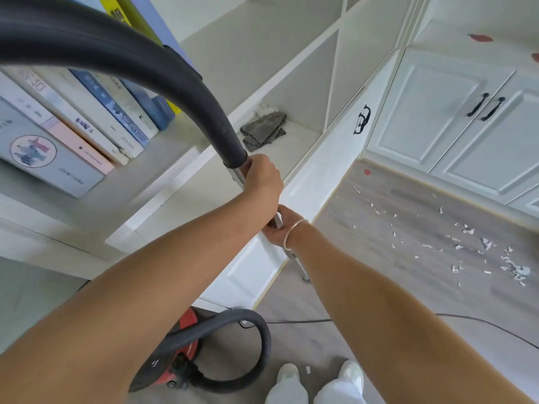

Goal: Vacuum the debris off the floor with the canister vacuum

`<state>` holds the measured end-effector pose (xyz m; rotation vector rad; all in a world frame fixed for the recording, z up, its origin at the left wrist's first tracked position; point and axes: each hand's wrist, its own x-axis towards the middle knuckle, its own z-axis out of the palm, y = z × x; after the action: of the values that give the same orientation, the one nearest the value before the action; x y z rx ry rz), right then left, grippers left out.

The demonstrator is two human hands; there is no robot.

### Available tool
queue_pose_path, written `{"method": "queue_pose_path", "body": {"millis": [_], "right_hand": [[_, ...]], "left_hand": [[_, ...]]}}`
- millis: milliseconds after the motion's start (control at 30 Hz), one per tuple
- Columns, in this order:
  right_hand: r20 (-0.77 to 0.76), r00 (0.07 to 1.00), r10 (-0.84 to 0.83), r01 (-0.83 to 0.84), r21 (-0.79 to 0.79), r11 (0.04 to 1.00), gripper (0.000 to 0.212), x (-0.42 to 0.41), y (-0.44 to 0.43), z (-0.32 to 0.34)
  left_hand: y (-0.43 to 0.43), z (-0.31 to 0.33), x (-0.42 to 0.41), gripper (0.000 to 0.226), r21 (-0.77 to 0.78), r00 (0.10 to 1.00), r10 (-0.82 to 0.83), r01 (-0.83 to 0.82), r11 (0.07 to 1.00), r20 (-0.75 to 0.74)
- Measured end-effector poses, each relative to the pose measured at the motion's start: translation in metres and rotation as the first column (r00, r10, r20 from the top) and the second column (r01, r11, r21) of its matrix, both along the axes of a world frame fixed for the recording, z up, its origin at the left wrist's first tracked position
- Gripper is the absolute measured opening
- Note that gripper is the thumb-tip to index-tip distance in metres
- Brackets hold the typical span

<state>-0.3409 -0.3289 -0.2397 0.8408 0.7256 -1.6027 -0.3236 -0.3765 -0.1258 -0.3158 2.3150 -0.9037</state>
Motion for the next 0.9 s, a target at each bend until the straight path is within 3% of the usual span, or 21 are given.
{"method": "queue_pose_path", "body": {"millis": [67, 133, 167, 200, 233, 267, 333, 400, 533, 633, 733, 867, 900], "right_hand": [[-0.018, 1.0, -0.021, 0.021, 0.037, 0.999, 0.025, -0.003, -0.004, -0.006], [-0.054, 0.998, -0.026, 0.028, 0.036, 0.999, 0.035, -0.002, -0.003, -0.003], [-0.089, 0.996, -0.011, 0.014, 0.035, 0.999, 0.033, -0.002, -0.002, -0.002], [-0.081, 0.997, -0.016, 0.016, 0.011, 1.0, 0.027, -0.003, 0.002, 0.003], [-0.109, 0.994, -0.012, 0.012, 0.0, 1.0, 0.021, -0.006, 0.006, 0.005], [-0.11, 0.994, -0.013, 0.012, -0.006, 1.0, 0.016, -0.01, 0.01, 0.008], [-0.157, 0.988, 0.01, -0.007, 0.017, 1.0, 0.01, -0.019, 0.019, 0.012], [-0.171, 0.984, 0.037, -0.031, 0.036, 0.999, 0.011, -0.024, 0.027, 0.013], [-0.2, 0.977, 0.077, -0.066, 0.059, 0.996, 0.008, -0.034, 0.056, -0.002], [-0.212, 0.972, 0.098, -0.086, 0.065, 0.994, 0.025, -0.049, 0.088, -0.017], [-0.204, 0.975, 0.093, -0.08, 0.072, 0.994, 0.024, -0.059, 0.118, -0.021], [-0.15, 0.986, 0.067, -0.058, 0.064, 0.996, 0.022, -0.064, 0.141, -0.032], [-0.143, 0.986, 0.087, -0.078, 0.069, 0.995, 0.02, -0.066, 0.144, -0.036]], "left_hand": [[-0.003, -0.005, -0.003, 0.026, 0.0, 0.99, 0.132, -0.133, 0.991, 0.043], [0.002, 0.003, -0.007, 0.025, -0.02, 0.976, 0.163, -0.162, 0.987, 0.146], [0.003, 0.009, -0.008, 0.023, -0.07, 0.975, 0.108, -0.097, 0.993, 0.192], [-0.002, 0.012, -0.016, 0.015, -0.199, 0.96, -0.031, 0.089, 0.976, 0.279], [-0.003, 0.003, -0.016, 0.005, -0.159, 0.961, 0.024, 0.021, 0.987, 0.277], [-0.002, 0.002, -0.022, 0.012, -0.064, 0.942, 0.123, -0.108, 0.992, 0.311], [0.013, 0.011, -0.024, 0.011, 0.047, 0.922, 0.161, -0.189, 0.981, 0.351], [0.023, 0.01, -0.029, 0.017, 0.081, 0.956, 0.244, -0.259, 0.962, 0.166], [0.054, 0.001, -0.033, 0.019, 0.195, 0.941, 0.327, -0.338, 0.921, 0.083], [0.075, -0.011, -0.038, 0.034, 0.327, 0.881, 0.445, -0.473, 0.818, 0.161], [0.096, -0.012, -0.041, 0.046, 0.456, 0.807, 0.546, -0.583, 0.673, 0.226], [0.108, -0.032, -0.033, 0.054, 0.467, 0.532, 0.724, -0.823, 0.322, 0.438], [0.112, -0.043, -0.03, 0.052, 0.504, 0.502, 0.745, -0.824, 0.259, 0.438]]}}
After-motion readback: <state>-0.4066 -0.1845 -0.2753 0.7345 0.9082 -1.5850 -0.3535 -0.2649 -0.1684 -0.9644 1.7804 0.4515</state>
